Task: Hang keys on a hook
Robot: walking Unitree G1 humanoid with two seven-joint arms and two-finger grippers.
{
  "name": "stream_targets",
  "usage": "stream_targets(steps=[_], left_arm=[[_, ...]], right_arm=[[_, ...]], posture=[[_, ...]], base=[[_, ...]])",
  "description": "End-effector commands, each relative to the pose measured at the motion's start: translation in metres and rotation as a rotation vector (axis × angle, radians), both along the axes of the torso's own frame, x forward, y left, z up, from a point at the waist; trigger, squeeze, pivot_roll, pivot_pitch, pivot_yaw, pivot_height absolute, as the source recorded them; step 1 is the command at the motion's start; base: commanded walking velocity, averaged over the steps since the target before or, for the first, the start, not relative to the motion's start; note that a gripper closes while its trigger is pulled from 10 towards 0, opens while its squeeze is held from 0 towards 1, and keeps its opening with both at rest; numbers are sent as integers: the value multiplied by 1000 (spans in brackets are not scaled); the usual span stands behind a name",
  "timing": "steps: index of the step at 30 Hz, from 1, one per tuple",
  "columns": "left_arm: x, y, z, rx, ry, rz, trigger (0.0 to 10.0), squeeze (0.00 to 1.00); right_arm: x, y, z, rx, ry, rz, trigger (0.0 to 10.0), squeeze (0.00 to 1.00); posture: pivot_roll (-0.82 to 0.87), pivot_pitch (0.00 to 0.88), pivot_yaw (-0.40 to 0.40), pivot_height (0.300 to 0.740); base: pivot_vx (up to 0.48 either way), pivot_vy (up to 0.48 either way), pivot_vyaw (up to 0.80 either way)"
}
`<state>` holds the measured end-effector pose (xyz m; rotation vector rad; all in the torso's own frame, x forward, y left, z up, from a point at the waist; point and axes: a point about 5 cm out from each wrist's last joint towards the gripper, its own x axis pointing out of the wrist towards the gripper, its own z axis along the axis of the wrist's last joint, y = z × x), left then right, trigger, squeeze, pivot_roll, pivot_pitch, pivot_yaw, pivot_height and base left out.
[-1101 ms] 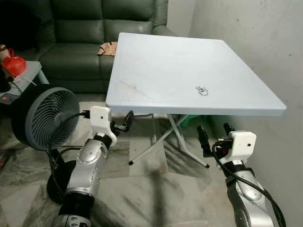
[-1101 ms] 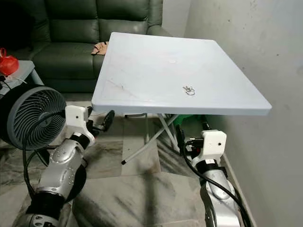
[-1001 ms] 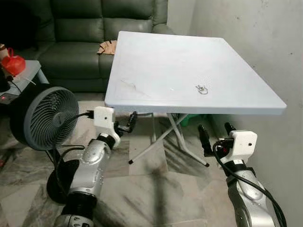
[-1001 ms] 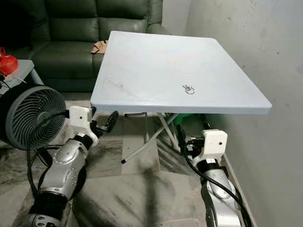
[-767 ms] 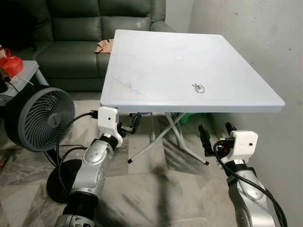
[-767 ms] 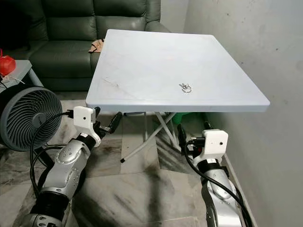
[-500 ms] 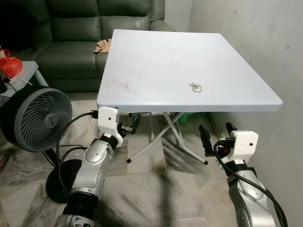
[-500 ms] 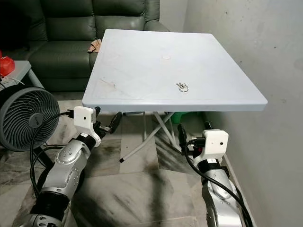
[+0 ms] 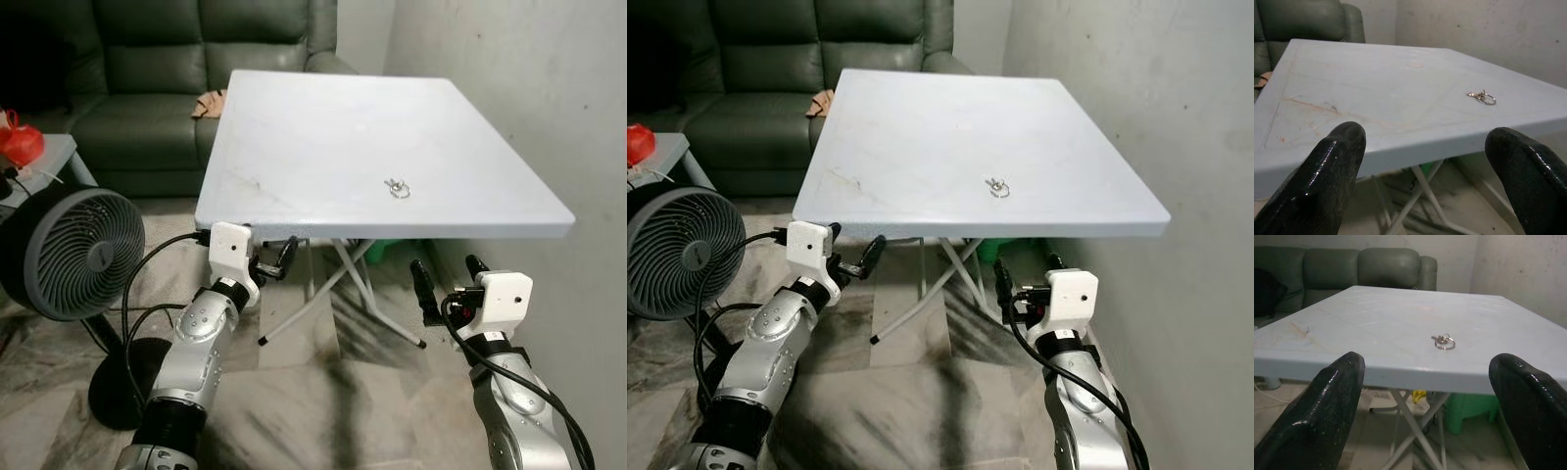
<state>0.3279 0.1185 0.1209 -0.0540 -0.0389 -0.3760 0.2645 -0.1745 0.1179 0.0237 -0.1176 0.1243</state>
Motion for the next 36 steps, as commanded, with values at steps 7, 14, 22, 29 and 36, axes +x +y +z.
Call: stream_targets(steps=[7,14,22,29,36], left_arm=[[2,-3,4,15,-8,-21,10000,0],[2,-4,4,17,-8,-22,10000,0],[2,-4,5,19,-7,-18,10000,0],[3,-3,5,20,-7,-14,10000,0],[2,-6,11,30,-63,9,10000,0]], right_arm=[[2,-1,4,-6,-12,3,10000,0],[2,0,3,-45,-3,20,10000,0],[2,2,4,-22,-14,28,10000,0],[3,-1,4,-23,-8,5,10000,0],[6,-3,3,-20,7,-26,10000,0]], posture=[[-48,9,-46,711],[-47,13,-46,711],[-45,17,-47,711],[-44,19,-47,711],[-45,19,-49,711]], base=[[468,0,0],[464,0,96],[461,0,700],[461,0,0],[98,0,0]])
